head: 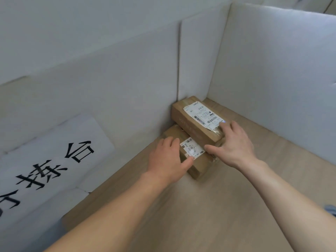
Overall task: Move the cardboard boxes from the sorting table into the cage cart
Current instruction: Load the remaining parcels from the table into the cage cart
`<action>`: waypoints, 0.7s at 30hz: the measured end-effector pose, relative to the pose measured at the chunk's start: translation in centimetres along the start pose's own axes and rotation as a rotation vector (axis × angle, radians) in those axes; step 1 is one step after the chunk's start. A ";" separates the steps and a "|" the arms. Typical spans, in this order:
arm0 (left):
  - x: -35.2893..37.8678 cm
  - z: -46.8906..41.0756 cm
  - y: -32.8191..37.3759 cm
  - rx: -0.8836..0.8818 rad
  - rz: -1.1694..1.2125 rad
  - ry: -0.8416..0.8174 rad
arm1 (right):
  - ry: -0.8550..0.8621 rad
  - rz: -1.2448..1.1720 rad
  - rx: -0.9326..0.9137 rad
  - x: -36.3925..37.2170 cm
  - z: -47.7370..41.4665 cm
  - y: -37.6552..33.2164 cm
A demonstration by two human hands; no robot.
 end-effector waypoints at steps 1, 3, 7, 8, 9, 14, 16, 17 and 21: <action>0.5 -0.2 0.0 -0.011 0.017 -0.010 | 0.008 -0.024 0.010 0.3 -0.2 0.2; 1.5 -0.4 0.0 -0.049 0.064 -0.036 | 0.025 -0.074 0.039 0.7 -0.5 0.7; 3.2 -0.5 0.1 -0.119 0.118 -0.076 | 0.086 -0.120 0.062 0.9 -0.6 1.3; 3.6 -0.5 0.2 -0.124 0.127 -0.082 | 0.108 -0.130 0.063 0.8 -0.6 1.5; 4.0 -0.5 0.3 -0.127 0.134 -0.090 | 0.135 -0.143 0.068 0.8 -0.5 1.9; 5.2 -0.3 0.1 -0.139 0.172 -0.121 | 0.338 -0.206 0.145 -0.8 0.3 5.2; 5.6 -0.2 0.1 -0.146 0.189 -0.127 | 0.391 -0.207 0.166 -1.3 0.5 6.8; 5.7 -0.2 0.1 -0.149 0.195 -0.129 | 0.403 -0.210 0.174 -1.4 0.5 7.5; 6.2 -0.1 0.4 -0.160 0.214 -0.135 | 0.405 -0.221 0.204 -1.2 0.5 9.1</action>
Point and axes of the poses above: each hand's wrist, its own z-axis away from the middle knuckle, its own x-axis out of the palm, y = z × x, the point moved 6 cm from there along -z, towards the middle knuckle, and after that the axes turned 11 degrees about -x, right-handed, at the moved point
